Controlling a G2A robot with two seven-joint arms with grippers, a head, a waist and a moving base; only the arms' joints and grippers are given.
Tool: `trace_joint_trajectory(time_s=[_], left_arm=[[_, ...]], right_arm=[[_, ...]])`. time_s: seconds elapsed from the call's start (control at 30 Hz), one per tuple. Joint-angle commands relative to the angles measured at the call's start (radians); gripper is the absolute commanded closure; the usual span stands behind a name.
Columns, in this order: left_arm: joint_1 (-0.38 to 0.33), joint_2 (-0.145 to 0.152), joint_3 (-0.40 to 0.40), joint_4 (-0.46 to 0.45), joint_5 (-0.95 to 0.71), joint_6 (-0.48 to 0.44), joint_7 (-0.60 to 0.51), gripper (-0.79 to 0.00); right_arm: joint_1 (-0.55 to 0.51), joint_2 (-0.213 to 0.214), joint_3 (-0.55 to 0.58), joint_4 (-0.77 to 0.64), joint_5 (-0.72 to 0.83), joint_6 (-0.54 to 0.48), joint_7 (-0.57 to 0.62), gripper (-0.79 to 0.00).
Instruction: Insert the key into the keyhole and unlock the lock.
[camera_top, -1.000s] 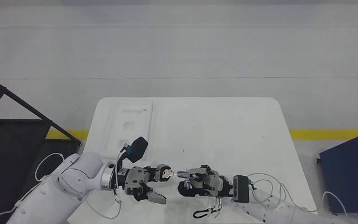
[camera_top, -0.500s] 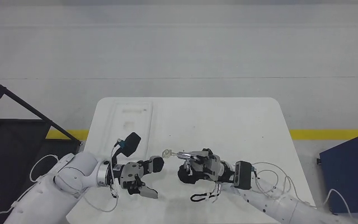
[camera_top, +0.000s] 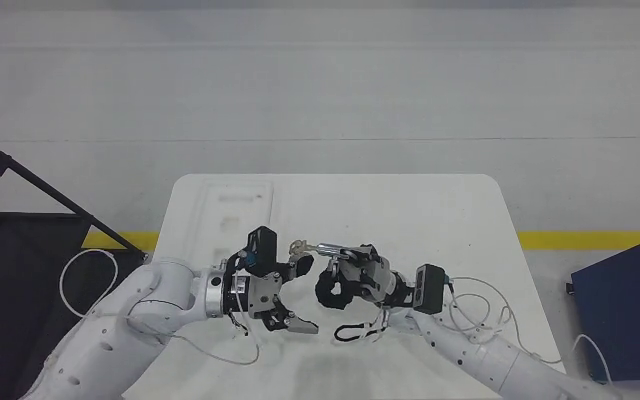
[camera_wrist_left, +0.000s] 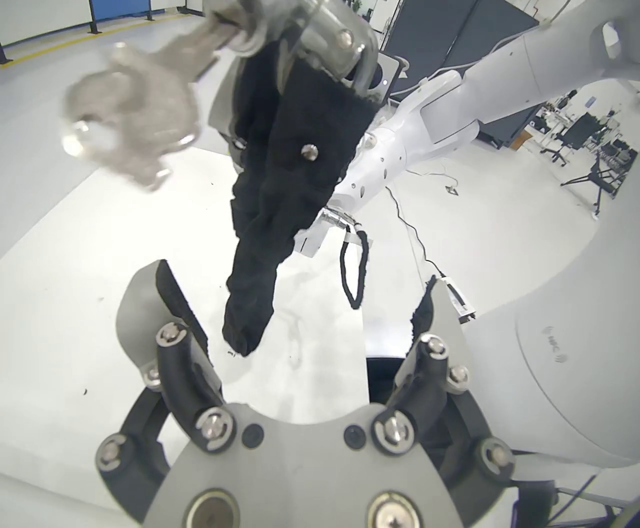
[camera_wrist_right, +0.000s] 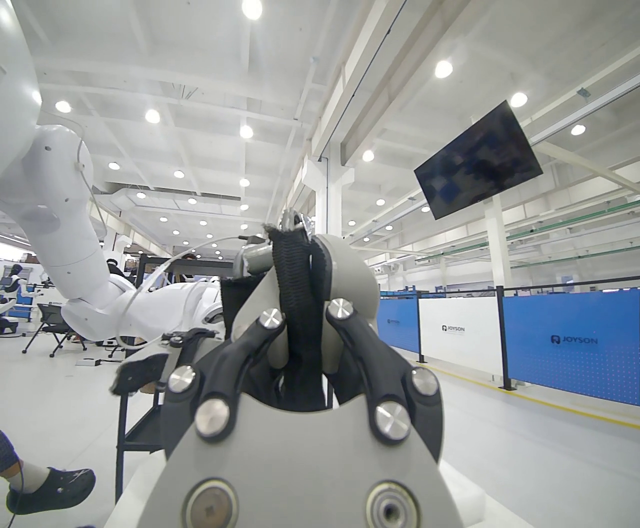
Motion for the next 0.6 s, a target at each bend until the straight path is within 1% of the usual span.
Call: trace_joint_trajectory(time_s=[0.0,0.1,0.23,0.37,0.43,0.47,0.5,0.53,0.57], left_arm=[[-0.027,-0.012,0.033,0.015,0.06,0.016,0.019,-0.785],[-0.058,-0.028,0.071,0.039,0.096,0.029,0.041,-0.785],[-0.084,-0.04,0.095,0.058,0.106,0.031,0.055,-0.785],[-0.098,-0.049,0.108,0.062,0.104,0.027,0.059,-0.683],[-0.099,-0.052,0.117,0.062,0.083,0.018,0.06,-0.659],[-0.102,-0.053,0.118,0.062,0.077,0.014,0.056,-0.348],[-0.104,-0.054,0.119,0.06,0.075,0.012,0.052,-0.154],[-0.104,-0.055,0.119,0.058,0.073,0.01,0.049,0.0],[-0.103,-0.056,0.119,0.057,0.072,0.009,0.048,0.0]], right_arm=[[-0.007,-0.006,0.007,0.008,-0.007,-0.003,-0.004,0.0],[-0.017,-0.014,0.018,0.011,-0.017,-0.005,-0.003,0.0],[-0.017,-0.014,0.018,0.011,-0.017,-0.005,-0.003,0.0],[-0.017,-0.014,0.018,0.011,-0.017,-0.005,-0.003,0.0],[-0.017,-0.014,0.018,0.011,-0.017,-0.005,-0.003,0.0],[-0.017,-0.014,0.018,0.011,-0.017,-0.005,-0.003,0.0],[-0.017,-0.014,0.018,0.011,-0.017,-0.005,-0.003,0.0],[-0.017,-0.014,0.018,0.011,-0.017,-0.005,-0.003,0.0],[-0.017,-0.014,0.018,0.011,-0.017,-0.005,-0.003,0.0]])
